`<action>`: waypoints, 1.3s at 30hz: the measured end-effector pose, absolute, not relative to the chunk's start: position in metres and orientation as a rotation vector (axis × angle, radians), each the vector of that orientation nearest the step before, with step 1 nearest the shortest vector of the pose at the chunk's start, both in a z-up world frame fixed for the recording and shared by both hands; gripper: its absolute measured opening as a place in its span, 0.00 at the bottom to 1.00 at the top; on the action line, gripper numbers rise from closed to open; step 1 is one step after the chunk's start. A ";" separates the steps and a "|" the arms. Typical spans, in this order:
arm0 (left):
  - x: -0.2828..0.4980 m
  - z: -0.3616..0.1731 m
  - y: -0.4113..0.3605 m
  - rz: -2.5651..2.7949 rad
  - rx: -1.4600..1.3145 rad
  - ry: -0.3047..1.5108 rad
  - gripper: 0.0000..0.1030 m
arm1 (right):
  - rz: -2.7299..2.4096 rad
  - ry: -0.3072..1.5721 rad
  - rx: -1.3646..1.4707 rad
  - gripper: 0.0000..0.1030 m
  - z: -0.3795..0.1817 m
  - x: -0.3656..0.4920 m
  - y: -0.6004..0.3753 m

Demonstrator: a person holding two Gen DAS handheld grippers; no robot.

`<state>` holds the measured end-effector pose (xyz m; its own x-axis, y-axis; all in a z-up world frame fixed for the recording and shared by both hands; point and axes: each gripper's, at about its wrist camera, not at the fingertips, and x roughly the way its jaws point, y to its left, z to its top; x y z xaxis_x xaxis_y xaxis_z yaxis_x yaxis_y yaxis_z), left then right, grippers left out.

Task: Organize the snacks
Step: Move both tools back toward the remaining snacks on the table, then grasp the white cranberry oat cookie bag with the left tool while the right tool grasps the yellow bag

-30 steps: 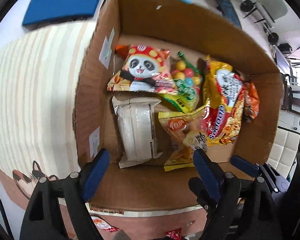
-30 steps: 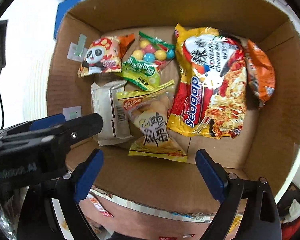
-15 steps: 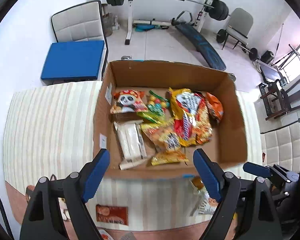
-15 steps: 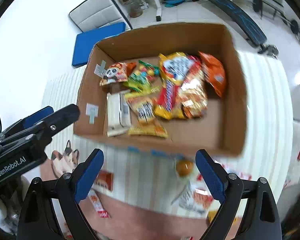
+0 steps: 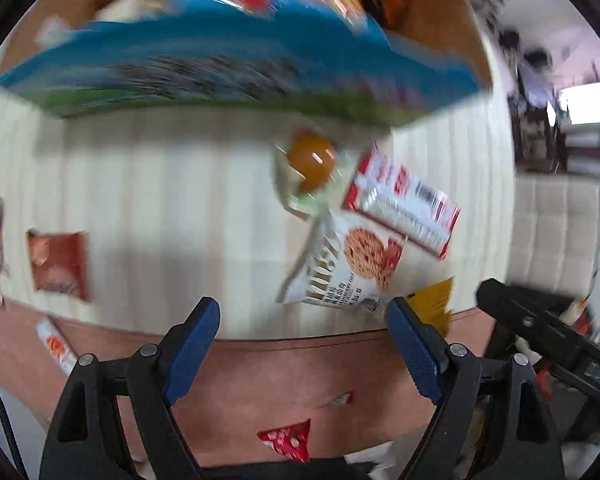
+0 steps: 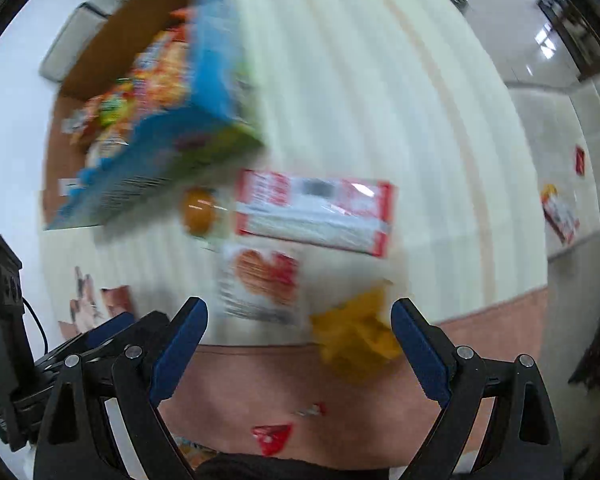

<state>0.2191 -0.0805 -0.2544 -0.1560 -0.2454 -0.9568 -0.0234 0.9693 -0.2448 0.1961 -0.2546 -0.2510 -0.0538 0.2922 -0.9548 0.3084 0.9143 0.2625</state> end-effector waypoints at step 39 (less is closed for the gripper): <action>0.204 -0.324 -0.116 -0.238 0.067 1.779 0.62 | 0.125 1.848 -0.169 0.61 -0.348 0.145 -0.170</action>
<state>0.2045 -0.1158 -0.3241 -0.2212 -0.0840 -0.9716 0.1745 0.9768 -0.1242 0.1454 -0.1701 -0.3481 -0.2746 -0.0513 -0.9602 -0.1802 0.9836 -0.0010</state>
